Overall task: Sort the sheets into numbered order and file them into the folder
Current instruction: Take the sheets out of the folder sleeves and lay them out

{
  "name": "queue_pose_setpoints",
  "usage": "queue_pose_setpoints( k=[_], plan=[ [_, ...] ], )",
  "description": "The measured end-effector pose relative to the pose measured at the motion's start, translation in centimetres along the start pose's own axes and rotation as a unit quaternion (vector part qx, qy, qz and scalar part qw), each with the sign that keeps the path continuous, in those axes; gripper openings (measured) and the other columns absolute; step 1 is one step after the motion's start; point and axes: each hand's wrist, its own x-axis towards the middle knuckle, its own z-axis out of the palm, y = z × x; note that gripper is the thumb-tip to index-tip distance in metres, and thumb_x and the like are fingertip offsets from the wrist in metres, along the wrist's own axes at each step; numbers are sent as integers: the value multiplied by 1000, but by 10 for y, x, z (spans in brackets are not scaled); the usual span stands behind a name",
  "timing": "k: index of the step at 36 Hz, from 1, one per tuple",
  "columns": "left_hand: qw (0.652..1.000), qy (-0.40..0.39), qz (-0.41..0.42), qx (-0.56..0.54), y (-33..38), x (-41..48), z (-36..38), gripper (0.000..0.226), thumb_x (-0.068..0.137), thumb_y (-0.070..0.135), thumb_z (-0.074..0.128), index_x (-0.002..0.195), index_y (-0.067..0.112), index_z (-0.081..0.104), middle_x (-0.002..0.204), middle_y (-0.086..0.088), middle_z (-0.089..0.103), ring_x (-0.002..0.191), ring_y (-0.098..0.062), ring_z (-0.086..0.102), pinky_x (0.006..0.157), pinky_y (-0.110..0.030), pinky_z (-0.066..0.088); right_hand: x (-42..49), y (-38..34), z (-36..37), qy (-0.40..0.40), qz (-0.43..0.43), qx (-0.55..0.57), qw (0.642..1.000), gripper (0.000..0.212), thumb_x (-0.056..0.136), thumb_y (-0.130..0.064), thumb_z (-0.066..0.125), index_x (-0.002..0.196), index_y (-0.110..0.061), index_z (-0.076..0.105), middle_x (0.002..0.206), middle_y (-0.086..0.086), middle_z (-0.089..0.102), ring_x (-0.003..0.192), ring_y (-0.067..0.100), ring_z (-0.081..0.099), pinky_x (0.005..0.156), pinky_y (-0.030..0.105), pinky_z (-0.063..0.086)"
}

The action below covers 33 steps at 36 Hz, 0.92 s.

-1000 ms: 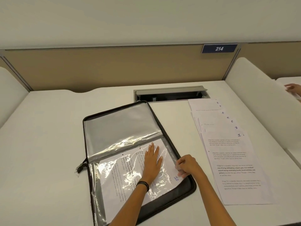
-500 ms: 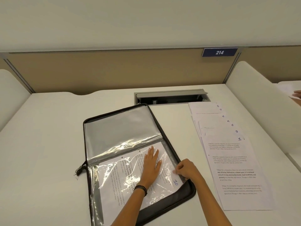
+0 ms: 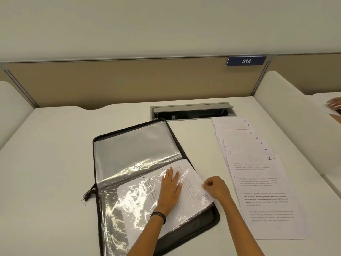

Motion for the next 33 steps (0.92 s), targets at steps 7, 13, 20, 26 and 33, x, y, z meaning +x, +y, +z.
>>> queue_pose_setpoints(
  k=[7, 13, 20, 26, 33],
  plan=[
    [1000, 3, -8, -2, 1, 1, 0, 104, 66, 83, -22, 149, 22, -3, 152, 5, -21, 140, -8, -23, 104, -14, -27, -5, -2, -5, 84, -18, 35, 996, 12, 91, -24, 61, 82, -17, 60, 76, -5, 60, 60, 1, 52, 53, 15, 35],
    [1000, 10, -13, -6, 3, 2, 1, 98, 67, 83, -20, 145, 25, -6, 151, 6, -20, 141, -9, -22, 104, -13, -27, -4, -2, -15, 146, -14, 51, 988, 16, 93, -19, 58, 78, -13, 60, 70, -4, 58, 57, 1, 48, 50, 17, 33],
    [999, 29, -14, -16, 5, 3, 2, 96, 70, 83, -17, 146, 27, -1, 153, 6, -16, 141, -8, -21, 105, -15, -28, 7, 7, -38, 231, 3, 96, 968, 14, 92, -19, 58, 91, -9, 68, 91, 6, 69, 74, 19, 61, 60, 24, 38],
    [999, 37, -25, 20, 9, 9, 0, 73, 91, 67, 8, 150, 23, 7, 156, 0, -12, 142, -11, -19, 104, -18, -30, 5, 6, -67, 321, -22, 134, 937, 17, 93, -13, 57, 101, -4, 68, 100, 12, 68, 84, 24, 59, 66, 26, 38],
    [997, 71, -16, -16, 25, 19, -4, 52, 103, 32, 36, 150, 22, 17, 158, 0, -3, 140, -7, -14, 107, -16, -24, -3, 3, -95, 404, -112, 153, 895, 16, 94, -8, 55, 104, -1, 66, 100, 14, 67, 85, 20, 59, 70, 29, 45]
  ],
)
